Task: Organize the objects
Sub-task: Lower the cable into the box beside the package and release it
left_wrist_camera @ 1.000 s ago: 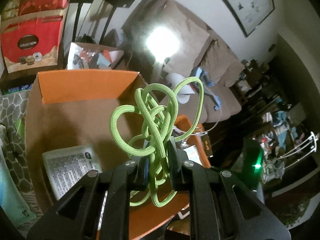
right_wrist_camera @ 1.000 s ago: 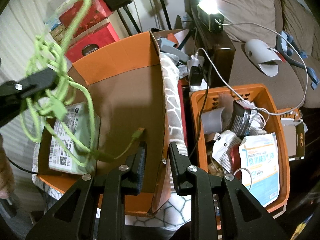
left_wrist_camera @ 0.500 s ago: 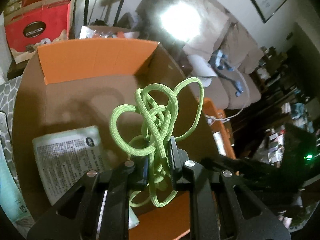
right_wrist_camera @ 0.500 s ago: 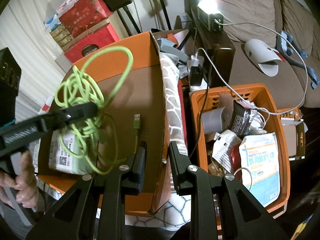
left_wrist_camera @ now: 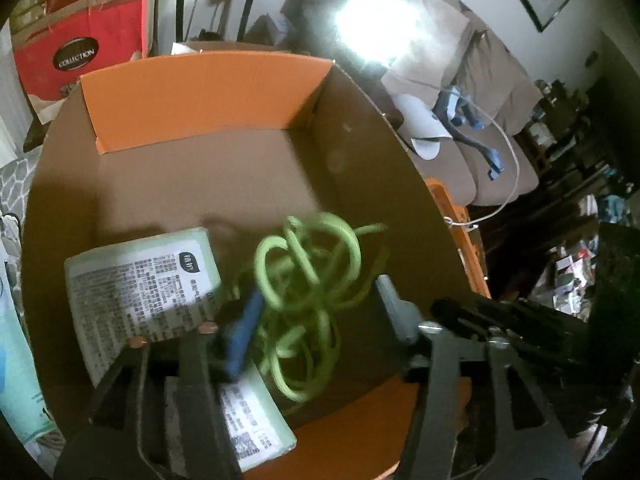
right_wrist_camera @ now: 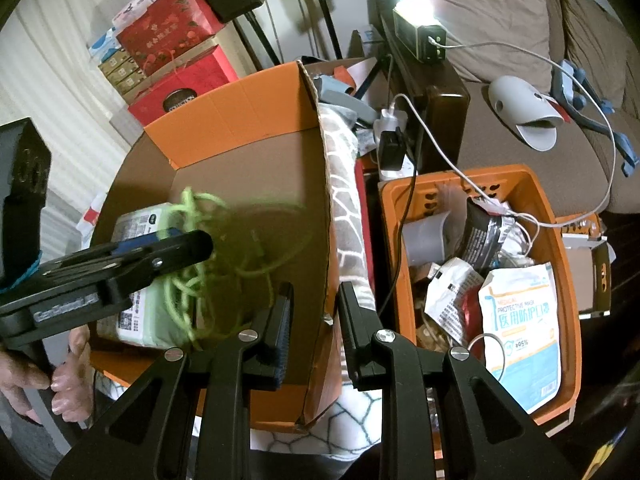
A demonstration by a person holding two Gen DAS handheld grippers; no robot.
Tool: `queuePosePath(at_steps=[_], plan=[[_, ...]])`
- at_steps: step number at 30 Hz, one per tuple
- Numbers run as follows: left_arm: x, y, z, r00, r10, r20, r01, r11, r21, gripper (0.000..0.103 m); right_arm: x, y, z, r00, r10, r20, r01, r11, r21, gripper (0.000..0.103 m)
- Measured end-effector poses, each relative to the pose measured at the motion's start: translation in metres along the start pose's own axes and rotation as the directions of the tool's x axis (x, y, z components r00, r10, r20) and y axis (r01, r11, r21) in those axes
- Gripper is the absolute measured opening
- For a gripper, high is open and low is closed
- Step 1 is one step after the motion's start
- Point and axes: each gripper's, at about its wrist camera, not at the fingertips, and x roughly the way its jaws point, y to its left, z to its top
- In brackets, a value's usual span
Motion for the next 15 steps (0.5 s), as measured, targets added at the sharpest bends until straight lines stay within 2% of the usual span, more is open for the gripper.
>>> queuePosePath(at_steps=[2, 6, 9, 10, 11, 15], plan=[[-0.005, 0.000, 0.000, 1.000, 0.004, 0.012, -0.004, 1.000, 0.004, 0.064, 0.000, 0.001, -0.002, 1.000, 0.000, 0.000, 0.000, 1.000, 0.002, 0.023], [-0.018, -0.002, -0.001, 0.999, 0.022, 0.039, -0.023, 1.000, 0.022, 0.076, 0.000, 0.001, -0.003, 1.000, 0.001, 0.001, -0.001, 1.000, 0.003, 0.023], [-0.031, -0.003, -0.001, 0.997, 0.038, 0.070, -0.041, 0.999, 0.032, 0.081, 0.000, 0.000, -0.004, 1.000, 0.002, 0.001, -0.002, 1.000, 0.005, 0.023], [-0.034, -0.003, -0.002, 0.996, 0.043, 0.076, -0.046, 0.998, 0.035, 0.084, 0.000, -0.001, -0.005, 1.000, 0.003, 0.001, -0.003, 1.000, 0.005, 0.023], [-0.038, -0.003, -0.002, 0.995, 0.048, 0.084, -0.052, 0.998, 0.038, 0.091, 0.000, -0.001, -0.005, 1.000, 0.002, 0.001, -0.002, 1.000, 0.004, 0.023], [-0.057, 0.000, -0.003, 0.985, 0.096, 0.141, -0.104, 0.994, 0.046, 0.102, 0.000, -0.001, -0.005, 1.000, 0.003, 0.001, -0.003, 1.000, 0.006, 0.023]])
